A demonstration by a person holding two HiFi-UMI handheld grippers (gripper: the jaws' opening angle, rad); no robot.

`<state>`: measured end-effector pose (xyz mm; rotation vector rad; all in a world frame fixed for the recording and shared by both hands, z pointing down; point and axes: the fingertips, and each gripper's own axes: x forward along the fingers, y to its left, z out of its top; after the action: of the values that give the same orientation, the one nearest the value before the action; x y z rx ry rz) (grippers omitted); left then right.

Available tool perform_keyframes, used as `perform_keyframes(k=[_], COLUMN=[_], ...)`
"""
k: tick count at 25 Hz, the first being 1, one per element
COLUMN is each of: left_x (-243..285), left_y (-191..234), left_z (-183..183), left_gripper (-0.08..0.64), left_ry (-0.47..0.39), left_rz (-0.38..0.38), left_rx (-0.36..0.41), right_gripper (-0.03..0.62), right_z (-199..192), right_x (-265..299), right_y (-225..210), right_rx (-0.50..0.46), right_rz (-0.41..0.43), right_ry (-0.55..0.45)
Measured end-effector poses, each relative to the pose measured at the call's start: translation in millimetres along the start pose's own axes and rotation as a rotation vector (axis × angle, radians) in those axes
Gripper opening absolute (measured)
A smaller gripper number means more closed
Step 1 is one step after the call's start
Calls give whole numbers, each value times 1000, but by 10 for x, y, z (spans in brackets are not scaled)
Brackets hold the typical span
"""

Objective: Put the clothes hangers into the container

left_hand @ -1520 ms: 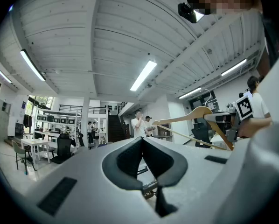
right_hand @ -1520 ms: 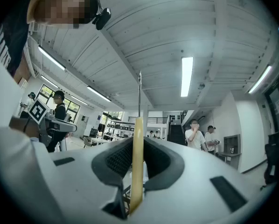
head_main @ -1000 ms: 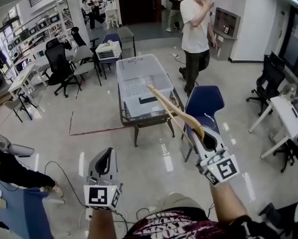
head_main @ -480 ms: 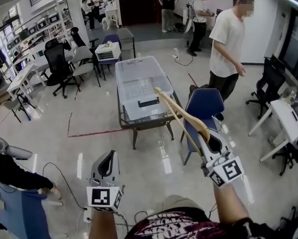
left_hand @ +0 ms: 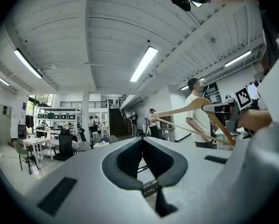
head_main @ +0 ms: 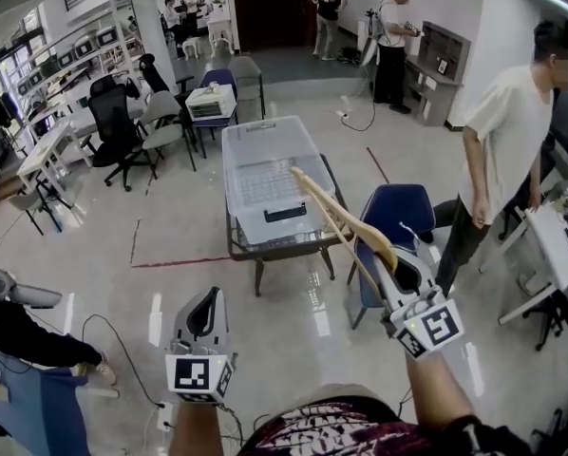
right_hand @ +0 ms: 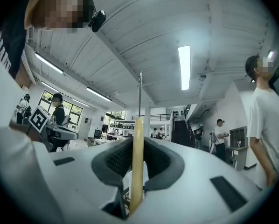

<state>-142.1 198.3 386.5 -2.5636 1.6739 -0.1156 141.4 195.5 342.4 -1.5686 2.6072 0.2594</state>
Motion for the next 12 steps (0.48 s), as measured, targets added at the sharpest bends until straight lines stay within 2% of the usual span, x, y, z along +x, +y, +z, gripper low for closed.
perform_keyframes(k=[7,12], left_x=[419,652], left_y=[-34,-224], left_z=[29,16], left_gripper=[8,6], left_ry=[11,19], left_rz=[24,34], left_rx=[-7,-2], right_gripper=[61,61], right_z=[-74,-81], right_x=[258,304], right_y=[-358,-661], right_rx=[6,5], right_rz=[29,51], right_ry=[7,0])
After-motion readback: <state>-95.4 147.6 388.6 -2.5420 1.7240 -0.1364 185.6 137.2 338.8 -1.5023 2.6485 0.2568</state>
